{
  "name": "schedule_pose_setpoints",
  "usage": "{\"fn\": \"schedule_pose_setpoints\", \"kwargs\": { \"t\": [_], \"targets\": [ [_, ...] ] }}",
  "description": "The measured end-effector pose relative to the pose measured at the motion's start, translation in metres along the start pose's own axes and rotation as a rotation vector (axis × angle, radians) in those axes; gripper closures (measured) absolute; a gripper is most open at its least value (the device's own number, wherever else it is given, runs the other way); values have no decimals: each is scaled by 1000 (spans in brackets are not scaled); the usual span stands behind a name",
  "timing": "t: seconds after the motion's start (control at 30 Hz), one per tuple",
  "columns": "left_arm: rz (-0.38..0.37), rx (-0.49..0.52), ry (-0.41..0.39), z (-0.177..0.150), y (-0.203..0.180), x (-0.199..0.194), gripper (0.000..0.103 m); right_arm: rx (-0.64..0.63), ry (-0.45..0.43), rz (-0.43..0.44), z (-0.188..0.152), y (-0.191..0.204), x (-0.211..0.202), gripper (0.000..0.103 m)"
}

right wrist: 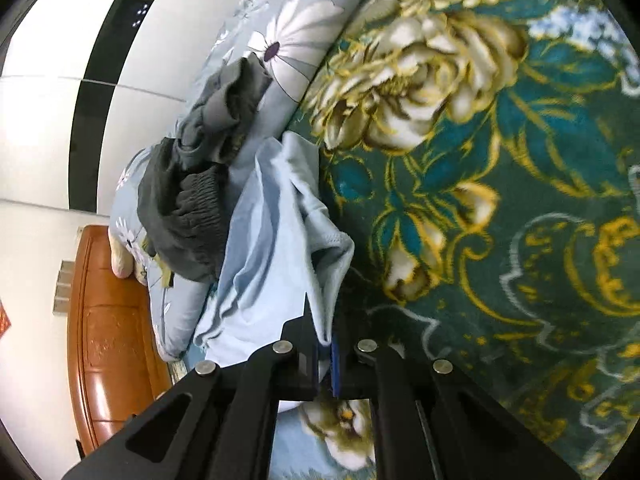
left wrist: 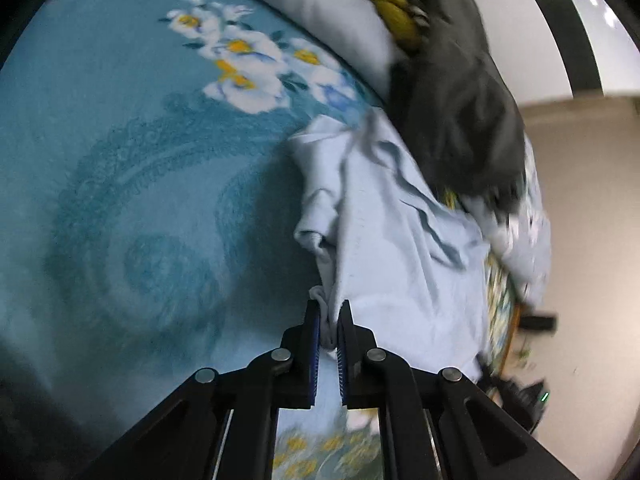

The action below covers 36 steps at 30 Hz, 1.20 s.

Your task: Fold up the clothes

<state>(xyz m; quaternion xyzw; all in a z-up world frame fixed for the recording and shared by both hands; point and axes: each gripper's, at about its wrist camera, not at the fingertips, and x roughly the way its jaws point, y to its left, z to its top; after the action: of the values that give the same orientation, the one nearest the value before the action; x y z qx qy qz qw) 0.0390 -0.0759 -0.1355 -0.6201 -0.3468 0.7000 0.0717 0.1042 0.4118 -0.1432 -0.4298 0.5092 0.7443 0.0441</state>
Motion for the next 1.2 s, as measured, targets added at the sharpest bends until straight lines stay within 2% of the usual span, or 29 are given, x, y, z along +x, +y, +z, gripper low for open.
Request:
{"fn": "schedule_pose_setpoints", "kwargs": {
  "t": [0.13,0.23,0.4,0.6,0.67,0.7,0.73,0.83,0.9,1.0,1.07,1.1,1.2],
  "targets": [
    [90,87,95,-37,-6,1,95,-4,20,-15,-20,-12,-27,99],
    [152,149,174,-69,-7,10,95,-17,53,-65,-41,-30,-46,99],
    [180,170,267,-91,-1,26,95,53,77,-116,-57,-68,-58,99],
    [193,192,252,-85,-10,18,90,35,121,-161,-59,-72,-49,96],
    [204,195,254,-84,-6,10,87,25,134,-172,-55,-71,-52,96],
    [202,192,256,-83,-5,6,81,19,133,-181,-53,-71,-55,96],
    [193,186,253,-82,-5,3,75,8,117,-205,-50,-71,-61,95],
    [162,171,232,-74,-3,-10,69,-11,56,-252,-39,-67,-77,92],
    [130,159,207,-66,-7,-10,65,-33,28,-220,-30,-57,-78,89],
    [82,120,148,-43,-7,-7,63,-59,41,-153,-26,-39,-60,86],
    [66,101,112,-27,-8,0,63,-68,64,-96,-25,-23,-38,71],
    [53,95,95,-20,-10,5,62,-70,77,-69,-24,-15,-26,67],
    [57,80,81,-1,-8,17,62,-87,92,-39,-19,3,3,65]
  ]
}}
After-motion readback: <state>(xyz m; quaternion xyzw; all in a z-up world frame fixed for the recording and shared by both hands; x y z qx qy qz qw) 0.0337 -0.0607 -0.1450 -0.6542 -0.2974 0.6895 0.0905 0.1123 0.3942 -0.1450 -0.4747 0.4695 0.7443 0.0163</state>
